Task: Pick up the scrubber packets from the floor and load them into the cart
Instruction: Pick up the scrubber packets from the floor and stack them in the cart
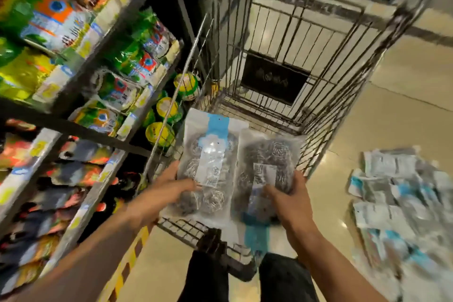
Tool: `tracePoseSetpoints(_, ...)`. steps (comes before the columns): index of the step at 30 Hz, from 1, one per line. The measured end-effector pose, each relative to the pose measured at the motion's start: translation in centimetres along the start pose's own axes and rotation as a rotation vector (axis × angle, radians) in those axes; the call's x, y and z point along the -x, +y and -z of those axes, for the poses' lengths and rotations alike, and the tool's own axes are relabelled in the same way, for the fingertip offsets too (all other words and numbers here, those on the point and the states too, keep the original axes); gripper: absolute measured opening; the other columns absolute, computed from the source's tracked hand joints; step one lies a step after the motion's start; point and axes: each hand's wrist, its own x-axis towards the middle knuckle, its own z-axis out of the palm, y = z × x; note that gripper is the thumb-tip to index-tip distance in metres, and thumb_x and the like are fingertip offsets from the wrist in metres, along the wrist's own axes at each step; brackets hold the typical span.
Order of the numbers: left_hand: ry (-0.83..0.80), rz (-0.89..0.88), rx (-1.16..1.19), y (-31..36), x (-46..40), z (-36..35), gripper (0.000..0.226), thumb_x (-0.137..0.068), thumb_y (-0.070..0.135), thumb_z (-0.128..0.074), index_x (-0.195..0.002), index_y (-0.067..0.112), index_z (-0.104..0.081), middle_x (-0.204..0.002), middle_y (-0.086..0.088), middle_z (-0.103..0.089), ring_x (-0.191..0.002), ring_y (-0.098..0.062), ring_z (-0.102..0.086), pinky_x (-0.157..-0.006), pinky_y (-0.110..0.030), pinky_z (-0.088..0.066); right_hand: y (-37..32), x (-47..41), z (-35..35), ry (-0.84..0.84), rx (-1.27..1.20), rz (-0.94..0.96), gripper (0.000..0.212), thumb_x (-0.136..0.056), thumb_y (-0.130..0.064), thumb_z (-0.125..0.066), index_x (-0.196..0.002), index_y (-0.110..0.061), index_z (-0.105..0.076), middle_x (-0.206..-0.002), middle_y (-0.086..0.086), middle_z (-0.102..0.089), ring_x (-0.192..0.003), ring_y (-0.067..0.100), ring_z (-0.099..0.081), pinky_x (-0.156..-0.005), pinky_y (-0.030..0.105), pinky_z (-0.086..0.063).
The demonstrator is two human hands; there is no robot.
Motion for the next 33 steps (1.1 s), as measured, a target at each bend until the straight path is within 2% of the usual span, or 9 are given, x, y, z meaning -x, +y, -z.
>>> tracePoseSetpoints(2,-0.029,-0.004,-0.07,-1.4,-4.6,0.1,0.061,-0.06,0.025,-0.075,-0.12,0.034,-0.066,-0.11,0.004,-0.075,-0.11,-0.021,-0.067,-0.088,-0.039,-0.052,1.9,-1.5,-1.7,0.069,-0.013,0.0,0.044,-0.077,-0.039,-0.078,-0.115,-0.043,-0.057,-0.107,-0.013,-0.075,-0.094,0.012,-0.075,-0.089,0.047,-0.062)
tracePoseSetpoints(6,-0.051,-0.006,-0.258,-2.2,-10.5,0.2,0.039,-0.078,0.008,-0.075,-0.111,0.025,-0.065,-0.093,0.0,-0.074,-0.086,-0.016,-0.066,-0.068,-0.028,-0.051,5.6,-3.5,-6.1,0.073,0.019,0.0,0.045,-0.092,-0.019,-0.073,-0.127,-0.03,-0.047,-0.108,-0.012,-0.069,-0.087,-0.002,-0.065,-0.078,0.03,-0.058)
tracePoseSetpoints(8,-0.038,0.01,-0.319,-2.6,-12.6,0.4,0.051,-0.075,0.017,-0.074,-0.123,0.025,-0.061,-0.104,-0.001,-0.074,-0.094,-0.018,-0.068,-0.075,-0.031,-0.054,7.0,-4.5,-7.7,0.109,0.024,-0.02,0.043,-0.09,-0.016,-0.073,-0.122,-0.03,-0.047,-0.101,-0.019,-0.066,-0.086,-0.003,-0.065,-0.075,0.026,-0.057)
tracePoseSetpoints(11,0.04,0.068,-0.326,-5.1,-14.8,0.5,0.072,-0.065,0.028,-0.069,-0.135,0.028,-0.055,-0.121,-0.003,-0.068,-0.111,-0.028,-0.065,-0.084,-0.037,-0.055,8.5,-6.2,-9.6,0.196,-0.058,-0.19,0.04,-0.083,-0.019,-0.076,-0.112,-0.032,-0.052,-0.099,-0.012,-0.069,-0.088,0.011,-0.07,-0.081,0.038,-0.061)
tracePoseSetpoints(14,0.031,0.109,-0.3,-7.8,-16.2,-0.4,0.04,-0.086,0.004,-0.063,-0.121,0.022,-0.055,-0.097,0.008,-0.06,-0.092,-0.017,-0.06,-0.064,-0.022,-0.047,11.8,-9.0,-12.0,0.212,-0.094,-0.32,0.05,-0.067,-0.045,-0.079,-0.112,-0.028,-0.063,-0.096,-0.001,-0.077,-0.084,0.023,-0.076,-0.077,0.052,-0.065)
tracePoseSetpoints(17,0.024,0.158,-0.269,-9.4,-18.1,-1.1,0.052,-0.092,-0.006,-0.053,-0.129,0.031,-0.052,-0.09,0.012,-0.053,-0.077,-0.006,-0.052,-0.049,-0.015,-0.044,12.9,-11.4,-14.3,0.169,-0.095,-0.367,0.035,-0.074,-0.039,-0.074,-0.105,-0.028,-0.065,-0.096,0.006,-0.077,-0.082,0.029,-0.077,-0.073,0.055,-0.065)
tracePoseSetpoints(25,0.124,0.201,-0.265,-12.5,-23.7,0.4,0.048,-0.093,-0.002,-0.047,-0.138,0.014,-0.051,-0.105,-0.007,-0.062,-0.085,-0.021,-0.058,-0.068,-0.03,-0.048,14.4,-14.3,-17.9,0.169,-0.182,-0.496,0.021,-0.081,-0.009,-0.064,-0.099,-0.02,-0.063,-0.082,0.007,-0.071,-0.067,0.024,-0.07,-0.061,0.038,-0.062)
tracePoseSetpoints(28,0.196,0.193,-0.396,-12.9,-24.0,-0.6,0.043,-0.096,0.006,-0.049,-0.139,0.013,-0.045,-0.125,-0.015,-0.063,-0.098,-0.033,-0.061,-0.08,-0.038,-0.051,15.4,-14.8,-18.0,0.158,-0.249,-0.511,0.03,-0.077,-0.007,-0.065,-0.104,-0.019,-0.065,-0.087,0.013,-0.075,-0.073,0.032,-0.075,-0.07,0.048,-0.065)
tracePoseSetpoints(33,0.268,-0.003,-0.552,-13.7,-21.2,-1.6,0.079,-0.091,0.005,-0.064,-0.155,0.025,-0.021,-0.132,-0.007,-0.057,-0.106,-0.026,-0.057,-0.075,-0.029,-0.044,16.7,-15.4,-17.8,0.109,-0.169,-0.533,0.044,-0.074,-0.016,-0.067,-0.117,-0.019,-0.06,-0.097,0.011,-0.077,-0.079,0.029,-0.078,-0.073,0.047,-0.066)
